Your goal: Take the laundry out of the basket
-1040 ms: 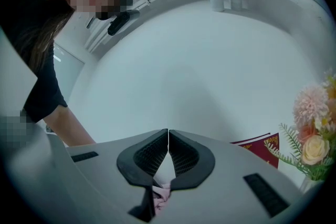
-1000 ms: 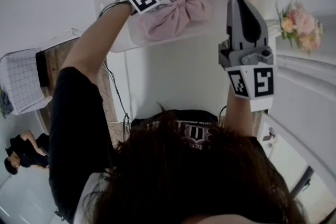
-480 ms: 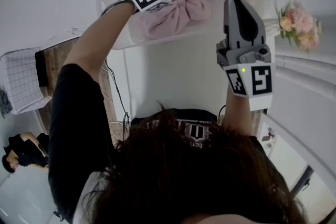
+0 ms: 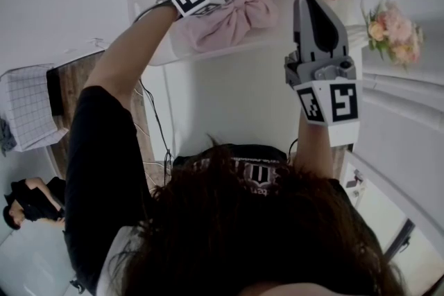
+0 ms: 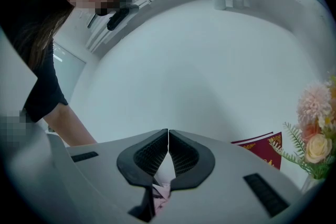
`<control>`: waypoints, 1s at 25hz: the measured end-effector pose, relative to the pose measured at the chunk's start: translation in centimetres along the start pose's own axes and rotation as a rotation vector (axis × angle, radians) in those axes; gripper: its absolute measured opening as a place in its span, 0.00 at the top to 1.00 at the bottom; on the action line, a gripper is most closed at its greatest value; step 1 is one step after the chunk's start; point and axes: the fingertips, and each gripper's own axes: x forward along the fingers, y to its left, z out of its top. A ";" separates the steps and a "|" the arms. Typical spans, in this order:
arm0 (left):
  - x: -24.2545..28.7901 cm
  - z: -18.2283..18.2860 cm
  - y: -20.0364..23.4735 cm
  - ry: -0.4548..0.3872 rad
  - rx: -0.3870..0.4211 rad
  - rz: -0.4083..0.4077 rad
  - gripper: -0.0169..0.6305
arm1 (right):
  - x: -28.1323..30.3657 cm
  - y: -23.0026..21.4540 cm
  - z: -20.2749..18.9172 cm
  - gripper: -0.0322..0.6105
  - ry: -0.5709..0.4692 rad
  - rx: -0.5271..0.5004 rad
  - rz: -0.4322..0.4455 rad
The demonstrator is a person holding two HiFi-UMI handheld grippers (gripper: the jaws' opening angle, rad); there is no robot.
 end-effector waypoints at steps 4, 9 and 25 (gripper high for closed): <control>-0.1 0.3 -0.3 -0.008 -0.020 -0.014 0.95 | -0.1 -0.1 0.0 0.91 0.000 0.001 0.000; -0.8 1.0 -0.5 -0.029 -0.026 -0.014 0.95 | -0.3 0.2 0.2 0.91 -0.005 0.002 0.003; -7.2 6.2 0.9 -0.180 -0.053 0.125 0.95 | -0.9 1.5 2.0 0.91 -0.039 -0.011 0.022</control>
